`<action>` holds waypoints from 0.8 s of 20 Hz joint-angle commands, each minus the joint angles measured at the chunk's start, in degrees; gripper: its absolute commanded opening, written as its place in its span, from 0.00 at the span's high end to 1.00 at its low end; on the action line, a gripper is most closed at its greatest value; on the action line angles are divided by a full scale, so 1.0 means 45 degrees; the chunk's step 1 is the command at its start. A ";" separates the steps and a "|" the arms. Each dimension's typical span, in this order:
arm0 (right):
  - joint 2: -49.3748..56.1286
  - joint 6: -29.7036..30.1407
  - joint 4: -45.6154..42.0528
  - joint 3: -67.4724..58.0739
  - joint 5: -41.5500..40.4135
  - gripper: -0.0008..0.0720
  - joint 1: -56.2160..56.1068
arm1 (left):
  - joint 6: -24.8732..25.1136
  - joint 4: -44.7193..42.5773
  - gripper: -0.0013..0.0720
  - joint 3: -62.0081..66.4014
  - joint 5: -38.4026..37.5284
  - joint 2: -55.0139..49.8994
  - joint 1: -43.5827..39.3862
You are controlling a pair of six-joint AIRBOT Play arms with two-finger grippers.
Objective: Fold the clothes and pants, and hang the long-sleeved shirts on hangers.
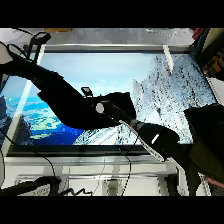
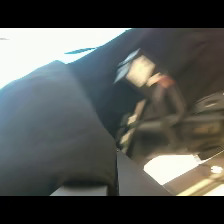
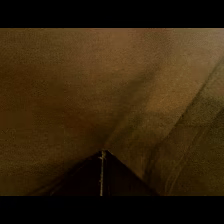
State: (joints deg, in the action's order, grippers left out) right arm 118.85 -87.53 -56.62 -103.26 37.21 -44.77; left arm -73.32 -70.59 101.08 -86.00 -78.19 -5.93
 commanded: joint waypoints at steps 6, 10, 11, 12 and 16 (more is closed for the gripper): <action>-0.1860 0.0287 -0.5736 -0.0330 0.5100 0.97 0.3551 | 0.0204 0.2560 0.97 -0.0364 0.1064 -0.2361 -0.2249; -0.3507 0.0253 -0.6086 -0.0330 0.6397 0.97 0.6552 | 0.1078 0.2560 0.97 -0.0359 0.4099 -0.3929 -0.4872; -0.3837 0.0248 -0.6076 -0.0330 0.6654 0.97 0.7111 | 0.1166 0.2550 0.97 -0.0359 0.4945 -0.4308 -0.5527; -0.4090 0.0243 -0.6067 -0.0330 0.6883 0.97 0.7597 | 0.1166 0.2477 0.97 -0.0359 0.5843 -0.4682 -0.6159; -0.4546 0.0277 -0.6047 -0.0330 0.8140 0.97 0.8990 | 0.1146 -0.0937 0.03 -0.0355 0.8383 -0.5668 -0.7592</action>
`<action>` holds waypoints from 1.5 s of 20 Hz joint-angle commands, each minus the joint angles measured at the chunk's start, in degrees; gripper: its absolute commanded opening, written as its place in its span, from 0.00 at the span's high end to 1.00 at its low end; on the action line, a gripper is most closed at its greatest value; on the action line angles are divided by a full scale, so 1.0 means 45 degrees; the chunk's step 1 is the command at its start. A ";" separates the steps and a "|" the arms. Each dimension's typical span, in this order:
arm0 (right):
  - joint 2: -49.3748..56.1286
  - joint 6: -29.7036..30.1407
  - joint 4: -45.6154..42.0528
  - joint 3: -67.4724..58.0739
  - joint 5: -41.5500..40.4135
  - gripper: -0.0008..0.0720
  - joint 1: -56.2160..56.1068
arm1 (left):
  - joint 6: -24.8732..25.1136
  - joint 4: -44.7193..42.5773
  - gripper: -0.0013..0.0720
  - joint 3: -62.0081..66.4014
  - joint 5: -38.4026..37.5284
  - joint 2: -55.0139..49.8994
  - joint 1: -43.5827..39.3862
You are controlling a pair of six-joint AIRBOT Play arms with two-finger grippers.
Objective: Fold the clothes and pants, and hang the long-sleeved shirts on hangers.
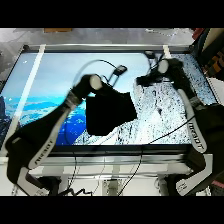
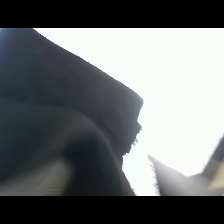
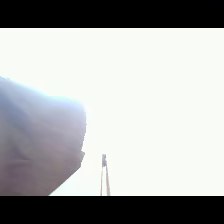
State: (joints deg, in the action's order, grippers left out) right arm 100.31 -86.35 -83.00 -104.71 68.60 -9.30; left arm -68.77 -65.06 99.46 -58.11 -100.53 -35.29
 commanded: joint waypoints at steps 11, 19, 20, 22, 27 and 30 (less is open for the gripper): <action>-0.0248 0.6547 0.3502 0.1379 0.2890 0.97 0.2181 | -0.0398 -0.4794 0.45 0.0010 -0.0112 0.0228 0.0180; -0.0486 0.9039 0.5649 0.4177 0.3968 0.97 0.1491 | -0.2346 -0.5158 0.45 0.0010 -0.0792 0.1389 0.2317; -0.0797 0.9020 0.5508 0.4182 0.3604 0.97 0.1307 | -0.2346 -0.5163 0.50 0.0010 -0.0976 0.1496 0.2399; -0.1608 0.8956 0.5367 0.4371 0.3245 0.97 0.1073 | -0.2288 -0.5163 0.96 0.0010 -0.1666 0.1855 0.2472; -0.4575 0.8879 0.5416 0.7805 0.2463 0.97 0.1064 | -0.2195 -0.3954 0.97 -0.0185 -0.4546 0.2492 0.2467; -0.5994 0.8704 0.5406 0.9466 0.2370 0.97 0.1064 | -0.1515 -0.0325 0.97 -0.1671 -0.4527 0.2492 0.2453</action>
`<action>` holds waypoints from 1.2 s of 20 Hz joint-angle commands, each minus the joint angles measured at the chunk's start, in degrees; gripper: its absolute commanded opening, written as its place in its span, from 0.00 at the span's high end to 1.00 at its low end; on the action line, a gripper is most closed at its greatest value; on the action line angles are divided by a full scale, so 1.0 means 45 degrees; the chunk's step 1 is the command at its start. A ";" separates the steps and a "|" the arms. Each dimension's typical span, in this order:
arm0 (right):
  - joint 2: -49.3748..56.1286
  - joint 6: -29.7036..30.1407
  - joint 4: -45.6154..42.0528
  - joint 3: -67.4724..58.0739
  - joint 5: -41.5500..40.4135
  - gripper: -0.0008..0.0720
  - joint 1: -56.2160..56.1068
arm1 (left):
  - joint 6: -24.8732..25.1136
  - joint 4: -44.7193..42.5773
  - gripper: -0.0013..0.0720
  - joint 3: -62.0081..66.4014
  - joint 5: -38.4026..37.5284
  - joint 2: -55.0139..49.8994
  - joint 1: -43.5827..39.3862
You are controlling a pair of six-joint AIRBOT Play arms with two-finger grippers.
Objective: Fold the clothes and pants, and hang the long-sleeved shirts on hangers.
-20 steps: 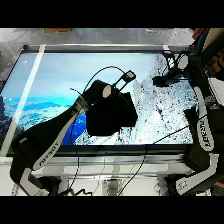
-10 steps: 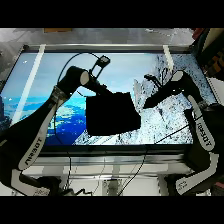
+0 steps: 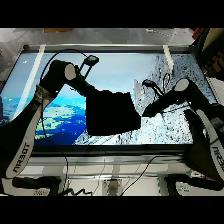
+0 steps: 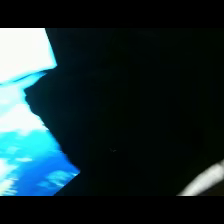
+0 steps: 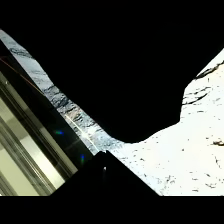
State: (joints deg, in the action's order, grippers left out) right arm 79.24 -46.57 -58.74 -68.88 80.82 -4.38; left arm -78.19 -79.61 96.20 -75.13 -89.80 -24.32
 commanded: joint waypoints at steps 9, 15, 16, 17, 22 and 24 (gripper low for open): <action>-0.2283 -0.0457 0.0024 0.1710 -0.1627 0.97 -0.0029 | 0.1724 0.7106 0.04 -0.5455 0.3861 -0.0374 -0.0049; -0.2278 -0.0539 0.0019 0.1710 -0.2293 0.97 -0.0029 | 0.2278 0.8136 0.38 -0.5450 0.5479 -0.1273 -0.0777; -0.2278 -0.0539 0.0019 0.1710 -0.2293 0.97 -0.0029 | 0.2283 0.8131 0.60 -0.5450 0.5736 -0.1273 -0.0801; -0.2278 -0.0539 0.0010 0.1710 -0.2302 0.97 -0.0029 | 0.2297 0.8121 0.88 -0.5430 0.5901 -0.1243 -0.0801; -0.2283 -0.0539 0.0015 0.1710 -0.3512 0.97 -0.0029 | 0.2433 0.7412 0.97 -0.3599 0.6513 -0.1205 0.0340; -0.2278 -0.0549 0.0019 0.1710 -0.4279 0.97 -0.0029 | 0.2443 0.7412 0.97 -0.2414 0.7771 -0.1209 0.0583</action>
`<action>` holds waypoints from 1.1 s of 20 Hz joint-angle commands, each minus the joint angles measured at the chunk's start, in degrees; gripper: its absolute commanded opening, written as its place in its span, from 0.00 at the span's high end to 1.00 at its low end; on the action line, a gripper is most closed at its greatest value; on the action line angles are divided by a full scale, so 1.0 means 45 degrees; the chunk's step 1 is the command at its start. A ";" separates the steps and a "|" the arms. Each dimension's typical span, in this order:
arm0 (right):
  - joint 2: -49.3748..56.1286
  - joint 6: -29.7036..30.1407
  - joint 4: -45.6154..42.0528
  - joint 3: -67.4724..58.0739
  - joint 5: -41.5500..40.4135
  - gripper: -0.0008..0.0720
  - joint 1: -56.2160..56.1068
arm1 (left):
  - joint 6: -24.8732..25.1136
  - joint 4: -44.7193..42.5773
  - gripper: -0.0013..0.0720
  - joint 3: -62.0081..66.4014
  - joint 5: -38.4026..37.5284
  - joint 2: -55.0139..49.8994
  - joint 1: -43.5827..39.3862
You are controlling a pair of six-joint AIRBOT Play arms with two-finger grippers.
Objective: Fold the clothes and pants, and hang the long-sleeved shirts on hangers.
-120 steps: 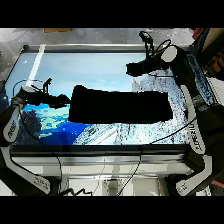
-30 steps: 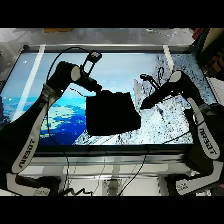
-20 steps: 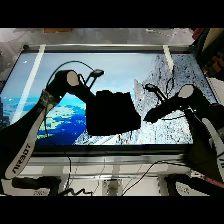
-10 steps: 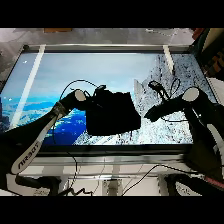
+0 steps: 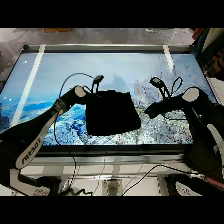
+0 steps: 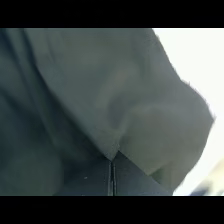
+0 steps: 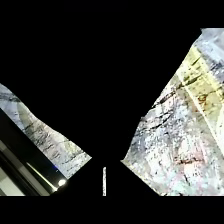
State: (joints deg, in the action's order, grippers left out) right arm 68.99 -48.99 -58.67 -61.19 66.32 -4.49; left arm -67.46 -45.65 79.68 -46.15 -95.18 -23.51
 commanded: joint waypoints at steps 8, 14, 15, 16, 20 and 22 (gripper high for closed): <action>0.0117 -0.2380 0.0607 0.0015 -0.3696 0.05 -0.0418 | 0.1098 -0.0141 0.02 0.2200 0.5353 -0.0024 -0.0860; 0.1685 -0.1914 -0.3254 0.0063 -0.1807 0.05 -0.1962 | 0.1098 -0.0175 0.02 0.2200 0.4813 0.0039 -0.0869; 0.2016 -0.1263 -0.3638 0.0063 -0.1637 0.05 -0.2210 | 0.1098 -0.0194 0.02 0.2200 0.4595 0.0058 -0.0792; 0.2254 -0.0738 -0.3711 0.0063 -0.1608 0.05 -0.2443 | 0.1098 -0.0189 0.02 0.2200 0.4337 0.0063 -0.0704; 0.2599 0.0636 -0.3779 0.0068 -0.2137 0.05 -0.3405 | 0.1093 -0.0185 0.02 0.2200 0.3458 0.0063 -0.0355; 0.2773 0.0355 -0.4167 0.0068 -0.3390 0.05 -0.3691 | 0.1093 -0.0180 0.02 0.2200 0.3177 0.0063 -0.0233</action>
State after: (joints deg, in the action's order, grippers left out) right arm 80.09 -49.28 -74.59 -60.88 56.07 -18.68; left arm -62.57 -46.48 89.52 -29.21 -94.91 -25.41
